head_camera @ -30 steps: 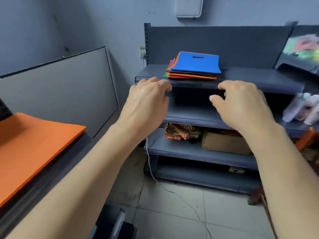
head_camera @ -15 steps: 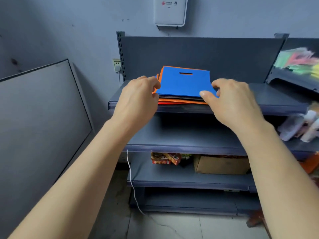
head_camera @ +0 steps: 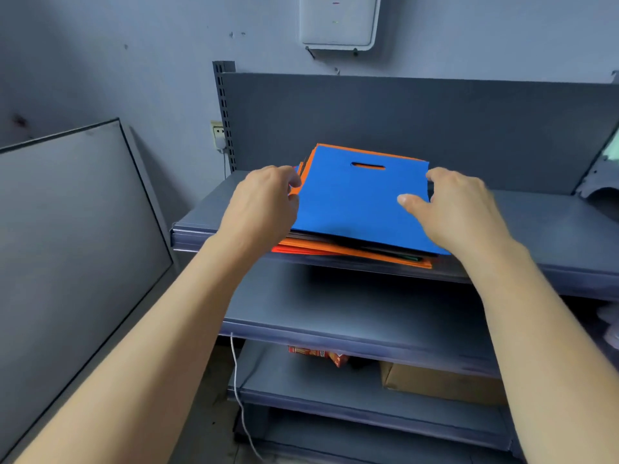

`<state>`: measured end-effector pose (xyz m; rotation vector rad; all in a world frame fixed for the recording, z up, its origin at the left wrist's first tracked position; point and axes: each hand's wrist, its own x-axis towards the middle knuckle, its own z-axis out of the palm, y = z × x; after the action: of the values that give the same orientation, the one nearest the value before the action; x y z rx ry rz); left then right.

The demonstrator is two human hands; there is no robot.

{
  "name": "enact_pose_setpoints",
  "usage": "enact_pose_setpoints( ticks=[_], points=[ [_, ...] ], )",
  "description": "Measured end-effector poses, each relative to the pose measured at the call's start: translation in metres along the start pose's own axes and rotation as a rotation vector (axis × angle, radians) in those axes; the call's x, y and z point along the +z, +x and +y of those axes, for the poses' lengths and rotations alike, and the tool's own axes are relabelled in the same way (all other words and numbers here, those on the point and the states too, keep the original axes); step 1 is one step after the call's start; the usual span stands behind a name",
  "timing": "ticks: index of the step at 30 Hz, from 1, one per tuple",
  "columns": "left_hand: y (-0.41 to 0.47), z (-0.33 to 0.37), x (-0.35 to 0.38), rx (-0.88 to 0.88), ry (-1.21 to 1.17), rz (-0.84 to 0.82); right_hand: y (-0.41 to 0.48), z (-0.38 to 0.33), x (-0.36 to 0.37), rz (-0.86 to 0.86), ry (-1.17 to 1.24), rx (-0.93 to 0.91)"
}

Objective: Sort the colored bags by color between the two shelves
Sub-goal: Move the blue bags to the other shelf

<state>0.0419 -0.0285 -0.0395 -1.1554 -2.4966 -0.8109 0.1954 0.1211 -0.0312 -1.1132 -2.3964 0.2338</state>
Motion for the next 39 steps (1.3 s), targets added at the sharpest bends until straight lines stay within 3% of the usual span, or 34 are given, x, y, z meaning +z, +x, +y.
enact_pose_setpoints(
  ticks=[6, 16, 25, 34, 39],
  points=[
    [0.034, -0.01, 0.047, -0.131, 0.044, -0.132, 0.041, 0.019, 0.026, -0.142, 0.015, 0.042],
    [0.078, -0.01, 0.069, -0.192, 0.135, -0.351, 0.064, 0.028, 0.045, -0.342, -0.031, 0.153],
    [0.093, -0.017, 0.076, -0.238, 0.014, -0.383, 0.07, 0.03, 0.054, -0.34, 0.099, 0.261],
    [0.092, -0.016, 0.088, -0.041, 0.133, -0.561, 0.066, 0.021, 0.048, -0.341, 0.038, 0.242],
    [0.095, -0.022, 0.089, -0.122, 0.118, -0.581, 0.064, 0.021, 0.048, -0.34, 0.047, 0.247]
  ],
)
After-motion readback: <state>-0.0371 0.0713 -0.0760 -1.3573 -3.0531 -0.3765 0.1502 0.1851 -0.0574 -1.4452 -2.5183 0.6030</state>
